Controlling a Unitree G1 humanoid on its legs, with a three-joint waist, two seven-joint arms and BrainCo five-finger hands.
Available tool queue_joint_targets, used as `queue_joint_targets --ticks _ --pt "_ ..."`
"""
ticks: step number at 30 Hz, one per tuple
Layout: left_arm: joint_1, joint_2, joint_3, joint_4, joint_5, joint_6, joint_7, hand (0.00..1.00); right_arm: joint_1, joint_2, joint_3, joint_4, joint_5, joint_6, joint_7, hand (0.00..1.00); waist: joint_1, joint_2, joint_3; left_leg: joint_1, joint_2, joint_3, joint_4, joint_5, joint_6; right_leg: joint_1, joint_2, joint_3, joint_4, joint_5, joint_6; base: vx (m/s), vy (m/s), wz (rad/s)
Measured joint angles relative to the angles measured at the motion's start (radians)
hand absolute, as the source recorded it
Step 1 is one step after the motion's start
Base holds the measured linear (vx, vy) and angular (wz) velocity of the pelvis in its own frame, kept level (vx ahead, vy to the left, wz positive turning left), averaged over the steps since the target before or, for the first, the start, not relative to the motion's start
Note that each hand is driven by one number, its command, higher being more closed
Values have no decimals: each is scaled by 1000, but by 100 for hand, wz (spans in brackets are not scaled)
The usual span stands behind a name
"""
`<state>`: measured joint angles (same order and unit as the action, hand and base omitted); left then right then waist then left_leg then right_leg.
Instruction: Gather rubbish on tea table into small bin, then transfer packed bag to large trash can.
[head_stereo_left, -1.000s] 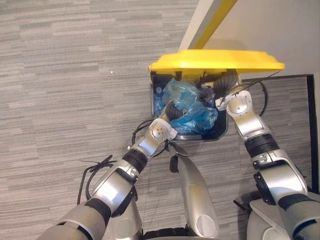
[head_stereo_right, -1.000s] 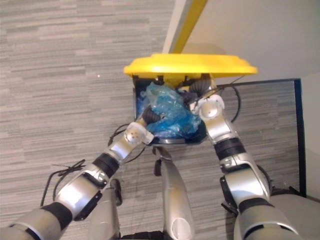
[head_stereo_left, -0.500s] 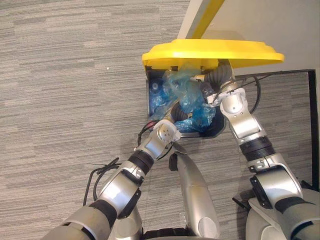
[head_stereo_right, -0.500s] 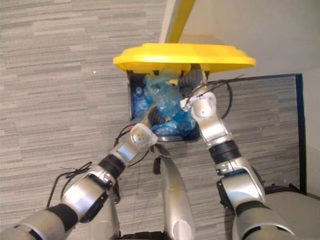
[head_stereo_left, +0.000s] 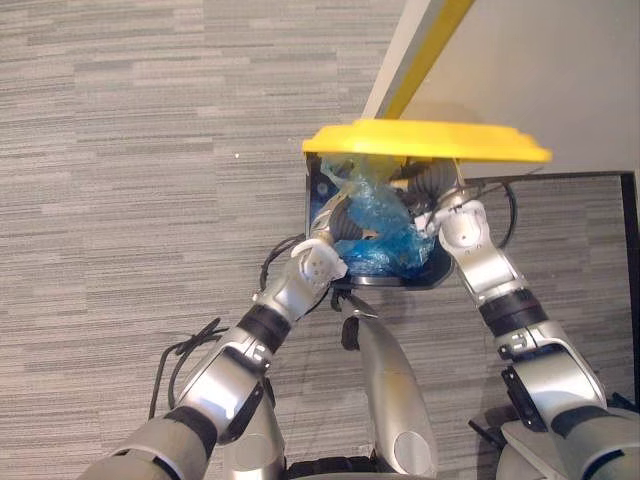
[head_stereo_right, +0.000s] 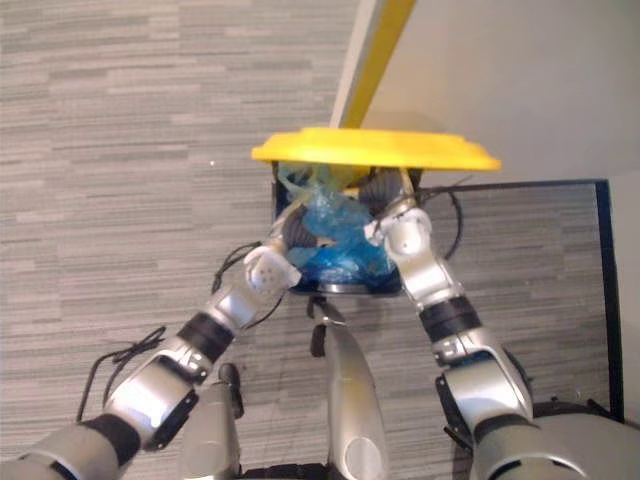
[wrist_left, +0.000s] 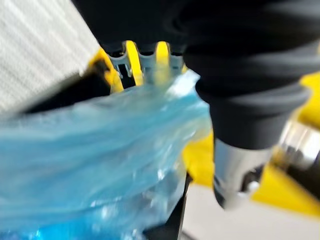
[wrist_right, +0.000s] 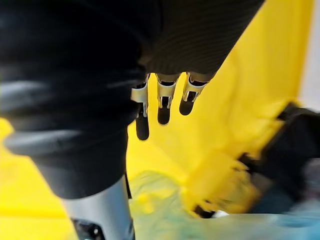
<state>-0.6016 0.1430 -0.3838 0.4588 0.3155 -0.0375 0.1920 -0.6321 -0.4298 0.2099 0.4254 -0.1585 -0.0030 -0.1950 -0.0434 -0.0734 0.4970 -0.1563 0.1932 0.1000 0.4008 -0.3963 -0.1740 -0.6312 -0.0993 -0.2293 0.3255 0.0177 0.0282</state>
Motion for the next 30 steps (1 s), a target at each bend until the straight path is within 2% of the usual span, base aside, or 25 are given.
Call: queue_joint_targets --ticks 4,9,12,14,16,18,19,20,21,22,23,25,26,27,28,29,30 --pt "216 45 73 -73 -66 -26 -9 0 158 13 -50 14 -40 1 21 0 6 8 -53 35 -23 -22 -29 15 9 39 -29 -15 0 -3 -3 22 36 19" --pt "465 46 187 -55 -138 -44 -51 0 324 65 -71 28 -80 2 47 0 27 36 -110 97 -38 -48 -31 15 14 118 -57 -35 1 -15 6 5 57 18" --pt "570 48 290 117 -161 -40 -64 0 389 114 -72 38 -88 2 72 0 43 45 -122 140 -50 -53 0 8 27 179 -73 -38 4 -17 9 -50 57 9" --pt "586 47 331 209 -163 -33 -63 0 400 137 -72 67 -100 0 77 0 48 43 -122 153 -58 -52 21 2 35 200 -81 -36 6 -14 14 -111 48 2" --pt "613 45 369 320 -163 -15 -61 0 420 166 -71 117 -115 1 81 0 57 37 -124 179 -86 -43 30 -3 46 217 -98 -14 7 -5 27 -153 62 -22" --pt "653 39 398 372 -177 4 -61 0 462 196 -71 159 -116 0 93 0 69 27 -126 196 -119 7 55 -10 58 233 -107 25 -39 37 66 -204 84 -54" --pt "654 41 400 375 -184 5 -60 0 474 197 -70 163 -117 0 96 0 67 25 -126 195 -123 11 64 -11 60 236 -109 26 -50 35 70 -250 108 -49" --pt "663 39 412 382 -201 5 -59 0 501 201 -70 205 -118 -3 100 0 67 25 -126 206 -121 32 61 -3 71 244 -113 19 -62 -27 157 -216 84 -37" --pt "664 30 413 389 -203 5 -59 0 503 206 -71 231 -118 -3 101 0 63 29 -127 209 -104 46 47 8 81 234 -119 15 -24 -51 163 -328 46 -48" --pt "667 29 416 407 -212 5 -60 0 525 226 -81 283 -118 -4 101 0 56 27 -132 210 -102 63 23 33 78 178 -128 40 156 -54 70 -294 -89 -31" --pt "669 37 442 438 -223 8 -60 0 568 273 -138 381 -107 -4 98 0 40 6 -157 216 -92 67 -25 68 66 154 -125 78 448 -99 4 -241 -99 -21" --pt "673 37 448 439 -232 14 -60 0 612 300 -201 387 -105 -2 91 0 39 -5 -180 228 -79 76 -60 88 55 182 -123 95 595 -144 -6 -29 -145 -19" --pt "676 37 455 440 -239 21 -61 0 645 310 -236 412 -103 -4 84 0 45 -19 -205 218 -70 85 -68 94 46 238 -115 145 633 -198 21 -18 -190 -23" --pt "676 37 455 440 -239 21 -61 0 647 311 -239 415 -103 -4 84 0 46 -19 -205 217 -69 86 -67 94 46 239 -113 147 630 -202 23 -43 -231 -17" --pt "660 12 487 450 -241 31 -62 0 666 330 -293 451 -73 -3 74 0 44 3 -217 208 -39 83 -81 104 24 276 -49 152 538 -227 59 -27 -202 -19" --pt "657 -38 515 456 -241 31 -62 0 682 333 -330 456 -64 6 64 0 50 35 -246 215 -15 88 -126 130 42 326 -2 144 407 -254 49 16 -177 -31" --pt "658 -58 529 458 -240 30 -62 0 689 337 -340 459 -56 8 60 0 52 34 -264 216 -14 103 -148 149 54 341 5 136 348 -274 24 49 -145 -62"
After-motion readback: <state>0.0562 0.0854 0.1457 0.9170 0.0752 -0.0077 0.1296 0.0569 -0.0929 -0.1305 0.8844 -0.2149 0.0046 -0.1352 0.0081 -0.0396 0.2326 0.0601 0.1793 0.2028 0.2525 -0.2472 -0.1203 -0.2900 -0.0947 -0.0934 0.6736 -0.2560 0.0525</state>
